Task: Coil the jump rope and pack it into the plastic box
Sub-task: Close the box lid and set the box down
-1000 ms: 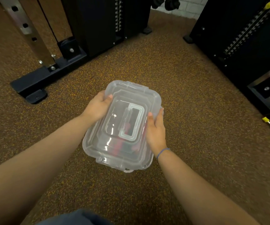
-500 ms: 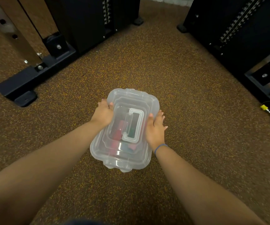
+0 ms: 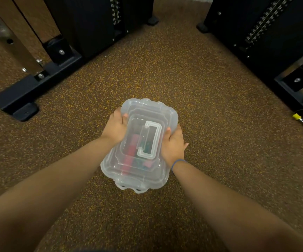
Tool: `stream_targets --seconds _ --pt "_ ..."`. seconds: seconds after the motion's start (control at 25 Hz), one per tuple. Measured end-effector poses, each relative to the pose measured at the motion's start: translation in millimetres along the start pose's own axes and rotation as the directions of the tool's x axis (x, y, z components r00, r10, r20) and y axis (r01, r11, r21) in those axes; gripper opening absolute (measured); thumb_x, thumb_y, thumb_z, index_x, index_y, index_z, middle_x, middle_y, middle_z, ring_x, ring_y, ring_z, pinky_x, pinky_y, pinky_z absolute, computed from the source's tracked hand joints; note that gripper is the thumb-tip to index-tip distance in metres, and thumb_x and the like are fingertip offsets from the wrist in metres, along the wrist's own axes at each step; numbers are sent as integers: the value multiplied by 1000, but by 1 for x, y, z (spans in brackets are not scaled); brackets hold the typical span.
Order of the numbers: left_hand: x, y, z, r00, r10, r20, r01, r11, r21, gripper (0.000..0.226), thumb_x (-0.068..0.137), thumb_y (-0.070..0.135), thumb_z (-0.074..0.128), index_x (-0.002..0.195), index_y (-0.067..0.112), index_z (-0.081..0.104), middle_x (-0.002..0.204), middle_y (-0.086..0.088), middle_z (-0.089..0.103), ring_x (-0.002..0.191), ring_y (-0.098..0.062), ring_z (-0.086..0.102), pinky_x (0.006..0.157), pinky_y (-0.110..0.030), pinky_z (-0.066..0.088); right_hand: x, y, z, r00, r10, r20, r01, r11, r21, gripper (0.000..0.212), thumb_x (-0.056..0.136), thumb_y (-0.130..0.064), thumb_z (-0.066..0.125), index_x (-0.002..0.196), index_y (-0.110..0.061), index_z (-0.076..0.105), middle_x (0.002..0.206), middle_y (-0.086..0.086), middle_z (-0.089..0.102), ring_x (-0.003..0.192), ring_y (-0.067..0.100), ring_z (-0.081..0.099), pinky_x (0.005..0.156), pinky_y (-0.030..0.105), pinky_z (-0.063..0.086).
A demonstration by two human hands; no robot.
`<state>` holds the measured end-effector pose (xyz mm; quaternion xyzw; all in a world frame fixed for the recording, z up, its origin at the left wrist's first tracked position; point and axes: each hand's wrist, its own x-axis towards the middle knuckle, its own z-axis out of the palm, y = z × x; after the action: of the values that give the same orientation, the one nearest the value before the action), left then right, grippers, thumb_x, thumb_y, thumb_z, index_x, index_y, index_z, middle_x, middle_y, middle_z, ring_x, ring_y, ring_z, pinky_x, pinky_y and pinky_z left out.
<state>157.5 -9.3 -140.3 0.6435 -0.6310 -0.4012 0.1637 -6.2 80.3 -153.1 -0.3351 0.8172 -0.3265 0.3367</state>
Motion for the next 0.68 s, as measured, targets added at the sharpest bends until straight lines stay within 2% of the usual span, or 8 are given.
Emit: stream_targets --seconds 0.08,0.12,0.2,0.24,0.36,0.48,0.56,0.68 --pt "-2 -5 -7 991 -114 68 122 983 -138 66 100 44 33 152 8 13 156 -16 23 143 -32 25 115 -42 22 1 -3 -2 999 -28 -20 26 996 -84 55 99 -34 33 148 -11 21 150 11 33 140 30 26 116 55 -1" --pt "-4 -13 -12 974 -203 102 220 954 -201 74 96 55 33 152 12 14 157 -13 24 142 -31 27 115 -43 22 4 -5 -5 997 -66 -43 60 991 -123 56 98 -33 35 147 -11 21 150 12 31 140 31 26 116 55 2" --pt "-19 -30 -29 921 -351 170 389 859 -334 89 84 75 30 149 15 27 150 -11 40 132 -30 44 110 -47 33 19 -12 -13 980 -178 -89 161 972 -170 57 96 -33 41 145 -8 25 150 14 31 139 32 27 115 53 11" --pt "-31 -41 -36 898 -391 202 440 797 -414 91 83 77 29 146 12 33 143 -12 47 125 -30 50 105 -47 39 30 -16 -17 968 -239 -75 221 956 -192 59 95 -34 44 144 -6 28 148 16 32 137 34 29 114 52 16" --pt "-78 -67 -45 834 -416 364 552 657 -513 92 81 76 31 135 3 45 126 -15 58 113 -29 57 91 -42 48 69 -33 -23 926 -340 166 374 889 -265 67 91 -41 52 142 -3 32 146 19 33 136 36 30 113 46 24" --pt "-119 -75 -35 775 -329 539 609 619 -497 106 62 88 40 140 16 39 132 -11 53 116 -26 56 99 -39 45 97 -60 -18 864 -256 434 429 826 -366 89 82 -60 55 147 -8 22 152 17 26 140 32 26 115 42 25" --pt "-132 -73 -25 745 -294 599 633 593 -497 109 55 86 50 143 23 31 135 -13 49 121 -28 52 104 -39 42 110 -75 -13 847 -140 513 404 797 -450 100 75 -72 53 148 -11 22 153 12 28 140 30 30 112 39 29" --pt "-144 -67 -25 711 -290 641 650 618 -442 89 60 72 61 125 13 49 120 -12 62 116 -28 59 105 -40 43 119 -84 -10 835 -17 550 346 793 -501 98 63 -83 51 133 -15 49 137 8 51 122 28 51 99 36 43"
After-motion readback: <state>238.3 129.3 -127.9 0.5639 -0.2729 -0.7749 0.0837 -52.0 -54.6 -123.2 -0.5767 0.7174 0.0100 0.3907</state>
